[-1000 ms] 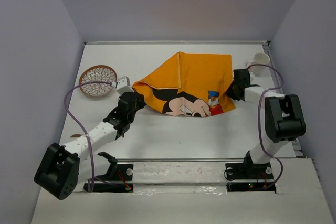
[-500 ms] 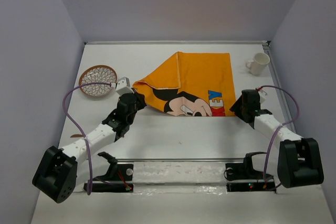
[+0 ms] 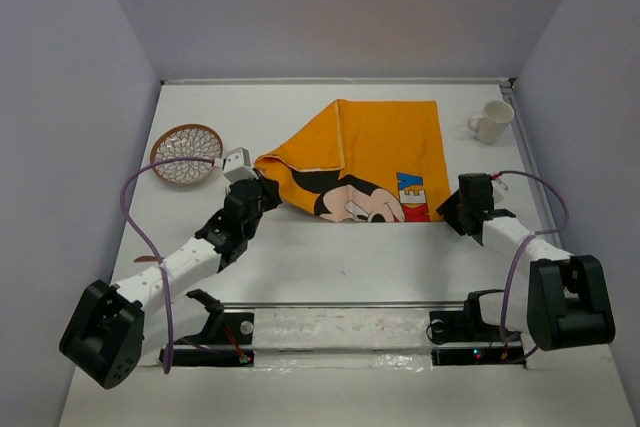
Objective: Set the dinner table for one person
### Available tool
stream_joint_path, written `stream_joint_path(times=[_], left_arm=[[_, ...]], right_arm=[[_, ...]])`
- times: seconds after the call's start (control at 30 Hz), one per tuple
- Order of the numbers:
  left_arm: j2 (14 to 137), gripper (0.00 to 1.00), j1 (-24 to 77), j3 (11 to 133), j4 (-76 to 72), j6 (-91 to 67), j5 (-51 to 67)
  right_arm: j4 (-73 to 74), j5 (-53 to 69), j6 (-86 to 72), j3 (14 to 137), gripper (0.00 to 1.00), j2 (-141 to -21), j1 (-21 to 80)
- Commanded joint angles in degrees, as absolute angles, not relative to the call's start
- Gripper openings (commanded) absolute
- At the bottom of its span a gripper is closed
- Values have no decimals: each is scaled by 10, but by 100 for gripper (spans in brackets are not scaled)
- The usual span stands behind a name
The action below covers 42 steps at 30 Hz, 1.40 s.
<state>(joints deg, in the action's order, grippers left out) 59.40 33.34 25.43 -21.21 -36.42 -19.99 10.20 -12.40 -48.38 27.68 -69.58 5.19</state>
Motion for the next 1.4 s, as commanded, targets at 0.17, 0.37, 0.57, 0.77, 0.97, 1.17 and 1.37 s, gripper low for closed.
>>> stream_joint_path(times=[0.17, 0.37, 0.57, 0.77, 0.97, 1.17, 1.37], left_arm=[[573, 0, 337, 252, -237, -357, -222], [582, 0, 338, 257, -236, -357, -226], [582, 0, 339, 275, -229, -350, -236], [562, 0, 338, 318, -208, -346, -253], [508, 0, 338, 464, -181, -318, -284], [462, 0, 338, 574, -176, -294, -292], [453, 0, 338, 657, -159, -288, -268]], right_arm=[[78, -119, -529, 277, 28, -715, 48], [58, -129, -526, 273, 17, -722, 48], [26, -153, -497, 269, 0, -700, 48], [32, -171, -411, 293, 0, -561, 48], [111, -170, -315, 474, 0, -416, 48], [162, -153, -260, 655, 0, -395, 48], [171, -132, -264, 758, 0, -423, 48]])
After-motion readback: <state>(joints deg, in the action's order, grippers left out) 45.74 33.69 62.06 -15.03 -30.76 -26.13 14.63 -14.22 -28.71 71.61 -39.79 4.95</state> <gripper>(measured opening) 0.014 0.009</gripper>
